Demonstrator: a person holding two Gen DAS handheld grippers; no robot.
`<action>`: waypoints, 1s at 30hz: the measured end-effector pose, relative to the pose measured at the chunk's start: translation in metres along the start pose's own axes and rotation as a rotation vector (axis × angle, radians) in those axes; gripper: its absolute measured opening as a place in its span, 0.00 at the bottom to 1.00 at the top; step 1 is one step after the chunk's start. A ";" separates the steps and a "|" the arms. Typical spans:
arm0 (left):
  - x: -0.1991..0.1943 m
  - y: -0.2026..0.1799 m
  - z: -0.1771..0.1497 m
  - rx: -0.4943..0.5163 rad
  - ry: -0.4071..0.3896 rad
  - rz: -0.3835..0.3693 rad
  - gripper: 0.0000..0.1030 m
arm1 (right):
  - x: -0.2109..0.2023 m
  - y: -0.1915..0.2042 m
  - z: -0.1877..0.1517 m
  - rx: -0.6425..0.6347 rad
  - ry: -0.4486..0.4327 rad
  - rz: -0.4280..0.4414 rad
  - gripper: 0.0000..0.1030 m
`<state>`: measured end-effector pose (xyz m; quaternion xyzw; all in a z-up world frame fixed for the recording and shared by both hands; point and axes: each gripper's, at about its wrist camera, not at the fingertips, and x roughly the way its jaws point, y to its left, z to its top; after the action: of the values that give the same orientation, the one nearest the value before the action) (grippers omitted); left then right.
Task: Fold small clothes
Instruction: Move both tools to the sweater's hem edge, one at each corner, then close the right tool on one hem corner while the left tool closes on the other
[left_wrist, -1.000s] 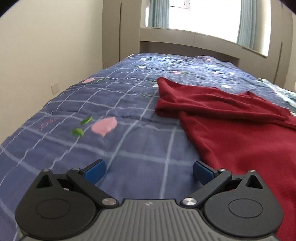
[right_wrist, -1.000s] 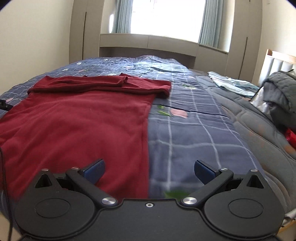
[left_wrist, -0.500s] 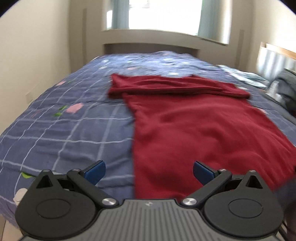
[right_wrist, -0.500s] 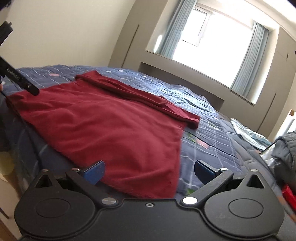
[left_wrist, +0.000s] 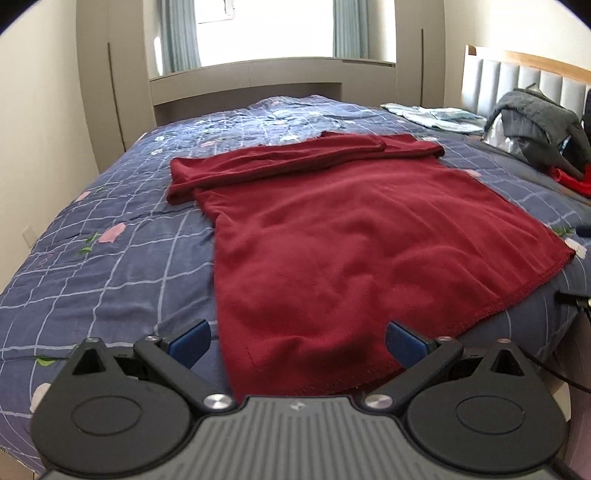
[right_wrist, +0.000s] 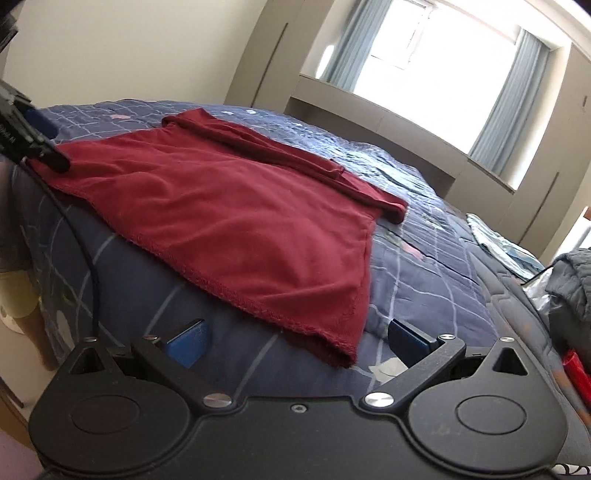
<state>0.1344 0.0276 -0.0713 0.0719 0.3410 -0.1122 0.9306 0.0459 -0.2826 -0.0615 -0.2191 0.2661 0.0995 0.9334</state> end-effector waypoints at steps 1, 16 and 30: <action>0.001 0.000 0.000 0.005 0.004 -0.001 1.00 | 0.001 0.001 0.000 -0.002 0.000 -0.014 0.99; -0.002 0.010 0.005 -0.054 -0.002 0.009 1.00 | 0.009 0.027 0.013 -0.214 -0.138 -0.030 0.82; 0.003 -0.067 0.040 0.148 -0.112 -0.246 1.00 | 0.009 0.001 0.056 0.046 -0.159 0.175 0.11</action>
<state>0.1440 -0.0460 -0.0471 0.0916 0.2857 -0.2542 0.9194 0.0789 -0.2547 -0.0239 -0.1650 0.2116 0.1916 0.9441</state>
